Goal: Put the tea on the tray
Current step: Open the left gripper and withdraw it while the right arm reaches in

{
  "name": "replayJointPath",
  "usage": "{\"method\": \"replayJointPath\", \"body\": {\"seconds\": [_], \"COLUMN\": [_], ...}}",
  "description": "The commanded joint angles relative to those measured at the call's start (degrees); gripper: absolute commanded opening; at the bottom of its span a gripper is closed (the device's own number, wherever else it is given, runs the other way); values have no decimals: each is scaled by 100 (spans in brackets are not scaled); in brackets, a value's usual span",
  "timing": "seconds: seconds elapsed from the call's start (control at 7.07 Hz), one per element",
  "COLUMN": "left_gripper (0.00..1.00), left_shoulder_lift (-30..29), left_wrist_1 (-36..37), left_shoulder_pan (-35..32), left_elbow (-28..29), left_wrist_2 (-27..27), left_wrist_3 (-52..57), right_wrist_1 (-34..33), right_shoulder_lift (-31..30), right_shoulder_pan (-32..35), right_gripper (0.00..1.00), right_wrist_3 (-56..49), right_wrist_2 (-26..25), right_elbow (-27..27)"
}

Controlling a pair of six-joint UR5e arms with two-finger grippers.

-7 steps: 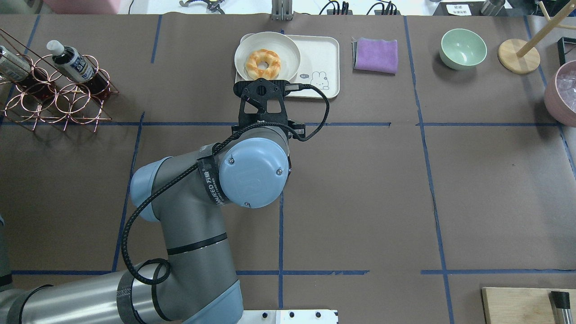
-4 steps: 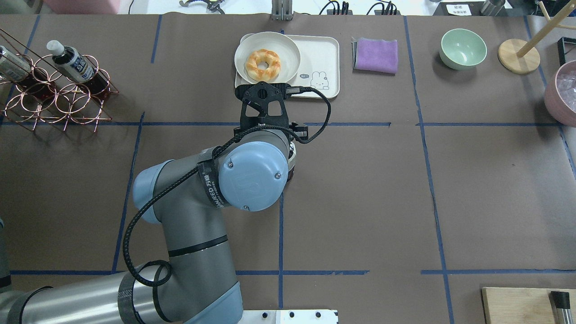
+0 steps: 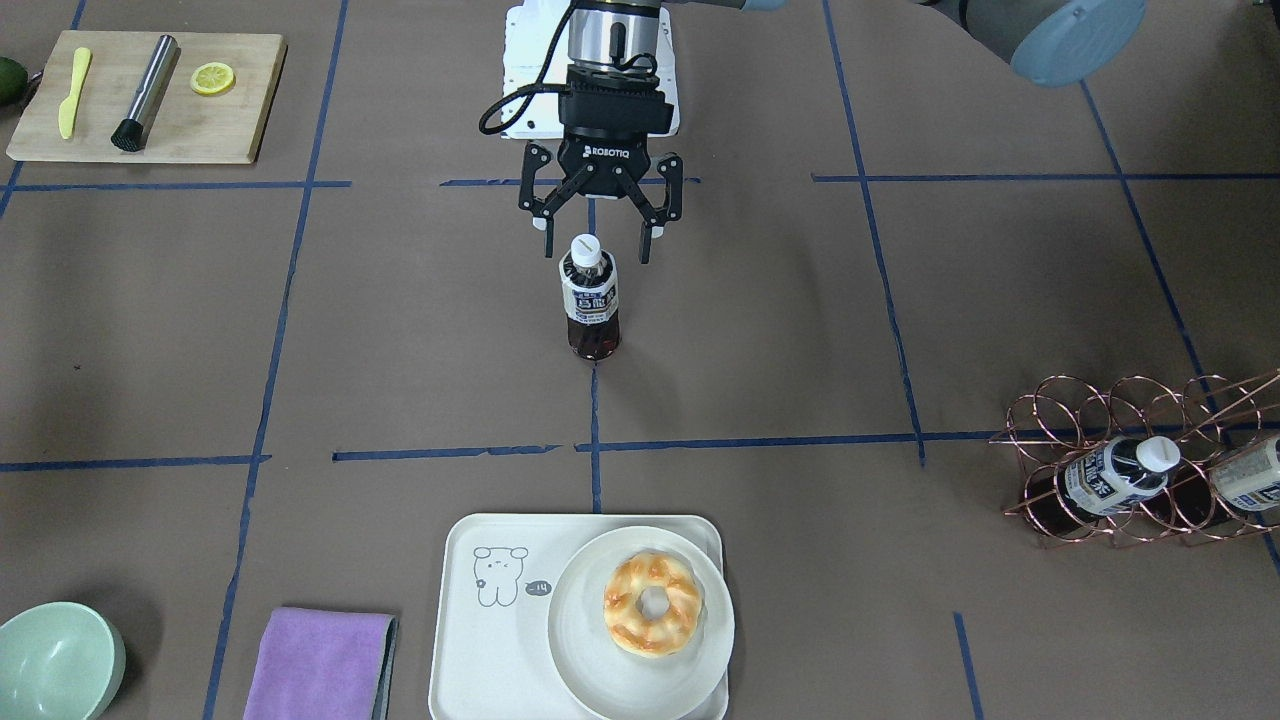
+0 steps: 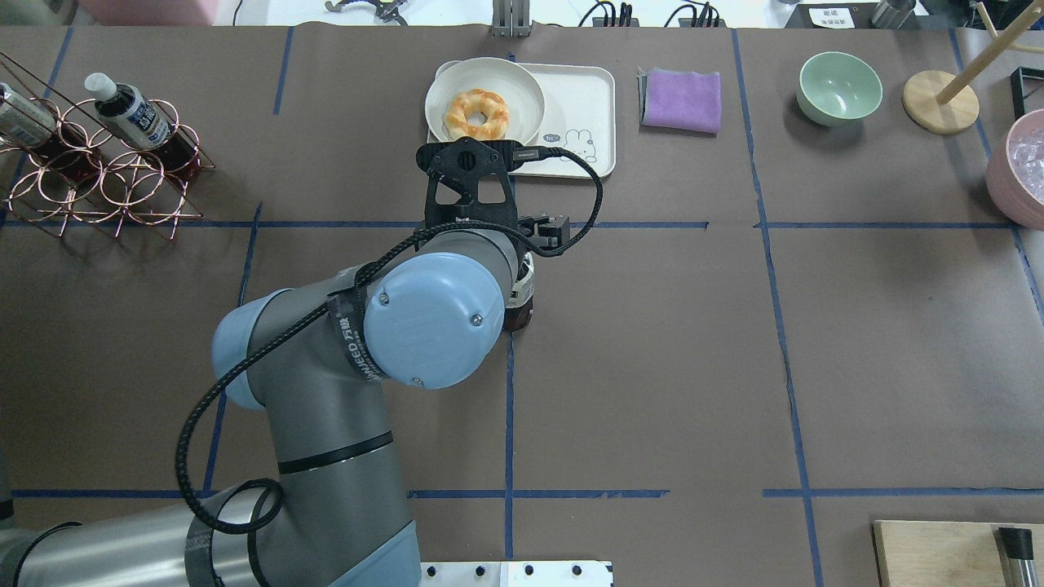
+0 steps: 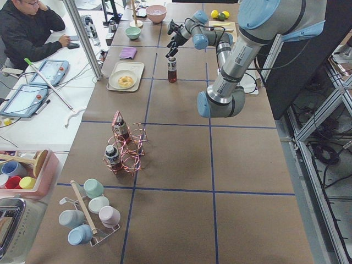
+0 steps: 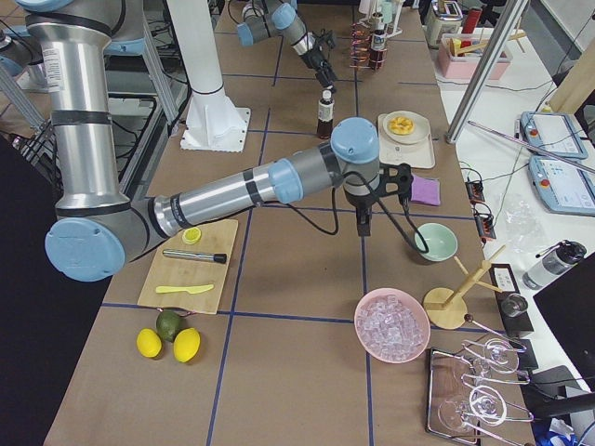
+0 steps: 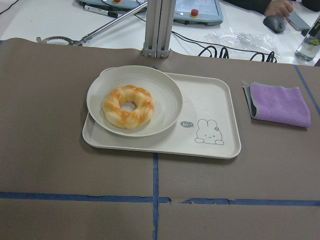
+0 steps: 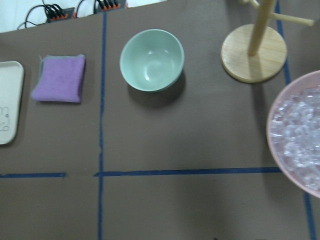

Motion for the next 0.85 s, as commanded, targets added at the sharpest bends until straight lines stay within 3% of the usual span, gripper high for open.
{"method": "replayJointPath", "body": {"seconds": [0.0,0.28,0.57,0.71], "left_gripper": [100,100,100,100], "left_shoulder_lift": [280,691,1527,2017], "left_wrist_1": [71,711,731,731], "left_shoulder_pan": [-158,-920,-1309,-1693], "left_elbow": [-525,-1094,-1606,-1825], "left_wrist_2": [-83,-1370,-1716,-2275], "left_wrist_3": [326,781,1388,1756], "right_wrist_1": [-12,-108,-1184,-1555], "right_shoulder_lift": [716,1225,2050,2429], "right_shoulder_pan": [-1024,-2000,-2660,-3134], "right_gripper": [100,100,100,100], "right_wrist_3": [1372,2495,2773,3130], "right_wrist_2": [-480,-1159,-1597,-2149], "right_elbow": [482,713,993,1055]}}
